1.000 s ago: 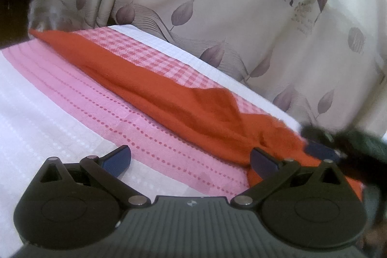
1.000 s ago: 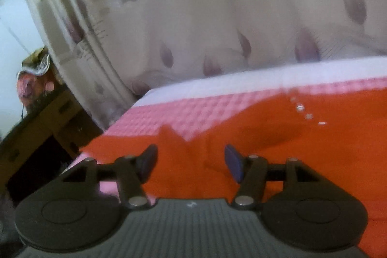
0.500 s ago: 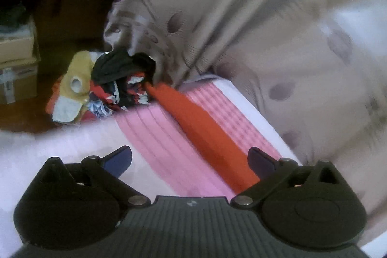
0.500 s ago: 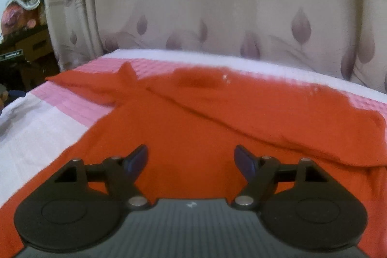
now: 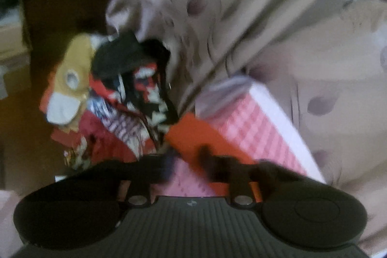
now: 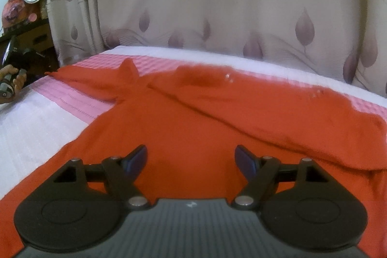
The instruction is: Fold small clothes
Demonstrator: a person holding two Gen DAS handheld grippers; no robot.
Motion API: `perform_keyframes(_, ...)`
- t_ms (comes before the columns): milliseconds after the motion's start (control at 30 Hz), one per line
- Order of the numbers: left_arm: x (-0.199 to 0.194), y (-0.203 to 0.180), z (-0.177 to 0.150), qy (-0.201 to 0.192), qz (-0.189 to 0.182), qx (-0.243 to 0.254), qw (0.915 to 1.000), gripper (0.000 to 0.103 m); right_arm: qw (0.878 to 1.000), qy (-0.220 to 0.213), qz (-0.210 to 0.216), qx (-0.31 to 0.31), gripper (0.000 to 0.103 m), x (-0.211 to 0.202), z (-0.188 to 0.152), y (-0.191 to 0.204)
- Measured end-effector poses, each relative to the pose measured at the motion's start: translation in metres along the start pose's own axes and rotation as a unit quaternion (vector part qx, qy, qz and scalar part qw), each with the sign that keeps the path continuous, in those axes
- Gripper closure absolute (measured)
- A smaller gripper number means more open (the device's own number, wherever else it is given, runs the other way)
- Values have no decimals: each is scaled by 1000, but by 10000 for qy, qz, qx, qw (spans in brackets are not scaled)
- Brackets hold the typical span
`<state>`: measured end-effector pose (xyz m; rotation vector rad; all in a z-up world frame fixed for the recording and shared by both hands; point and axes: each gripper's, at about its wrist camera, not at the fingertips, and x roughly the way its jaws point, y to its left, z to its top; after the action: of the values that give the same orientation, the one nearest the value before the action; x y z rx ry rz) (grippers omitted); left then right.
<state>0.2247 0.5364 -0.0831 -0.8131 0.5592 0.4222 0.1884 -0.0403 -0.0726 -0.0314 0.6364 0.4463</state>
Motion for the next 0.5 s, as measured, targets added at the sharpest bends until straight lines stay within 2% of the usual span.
perform_keyframes(67,-17,-11,1,-198,-130,-106,9997,96,9999,-49,6,114,23,-1,0,-3)
perform_keyframes(167,-45,-46,1,-397,-366,180,9984,101,9988,-158,60,455,23,-4,0,-13)
perform_keyframes(233,-72,-76,-4,-491,-861,318,9946,101,9966,-269,82,770,23,-7,-1,-23)
perform_keyframes(367,-129,-156,-21,-891,-1220,1007,9834,101,9907,-505,159,1256,19,-14,-3,-39)
perform_keyframes(500,-162,-233,-46,-698,-1785,1534,9694,101,9878,-689,201,1384,19,-19,-4,-44)
